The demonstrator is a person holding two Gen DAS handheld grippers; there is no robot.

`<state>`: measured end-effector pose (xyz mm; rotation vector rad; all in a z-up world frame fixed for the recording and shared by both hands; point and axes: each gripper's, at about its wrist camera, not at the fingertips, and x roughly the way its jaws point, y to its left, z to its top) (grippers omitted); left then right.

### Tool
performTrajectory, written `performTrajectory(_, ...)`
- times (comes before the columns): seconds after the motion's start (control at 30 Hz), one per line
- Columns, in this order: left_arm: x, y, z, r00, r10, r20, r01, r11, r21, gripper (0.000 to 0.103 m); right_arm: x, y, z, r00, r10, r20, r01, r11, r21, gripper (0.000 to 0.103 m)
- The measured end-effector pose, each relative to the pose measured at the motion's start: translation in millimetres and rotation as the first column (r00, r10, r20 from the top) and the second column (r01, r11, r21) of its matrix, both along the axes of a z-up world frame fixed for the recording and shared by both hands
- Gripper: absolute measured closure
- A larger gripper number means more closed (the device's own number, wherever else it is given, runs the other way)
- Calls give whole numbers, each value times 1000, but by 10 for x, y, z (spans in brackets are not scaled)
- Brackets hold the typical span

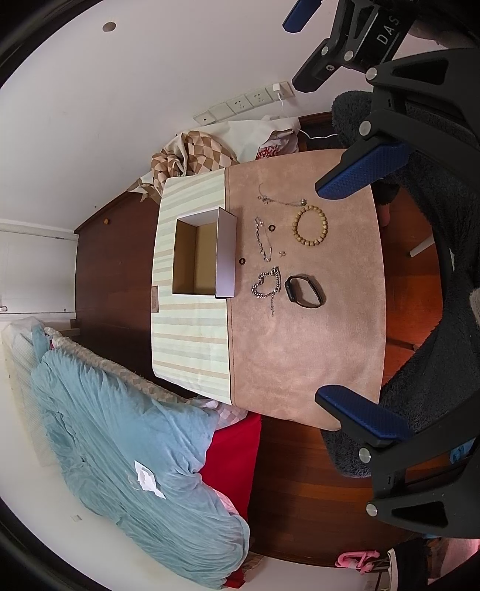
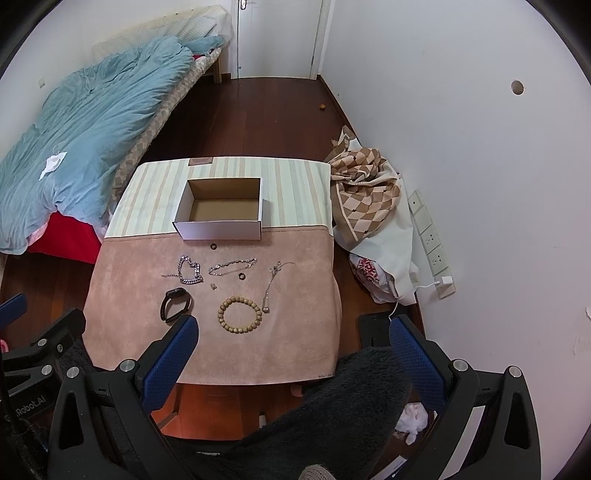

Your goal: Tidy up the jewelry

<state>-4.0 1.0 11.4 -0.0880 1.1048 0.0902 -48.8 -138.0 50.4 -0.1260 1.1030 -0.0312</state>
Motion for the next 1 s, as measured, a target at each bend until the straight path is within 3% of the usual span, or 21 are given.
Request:
performTrajectory(0.77,14,-51,-19,1000,0,0,0,1000,8,0,-33,-19,37,999,-12,32,11,1000,24,0)
performTrajectory(0.9,157,33,-206,1000,26,12,-27,998,59,0,88,-83,-152,998,-57,33,55,997,50,0)
performTrajectory(1.0,315,113,-470,999,35,-14,-33,993,115,0,236,-181,-492,995,-100,-16,101,986,131,0)
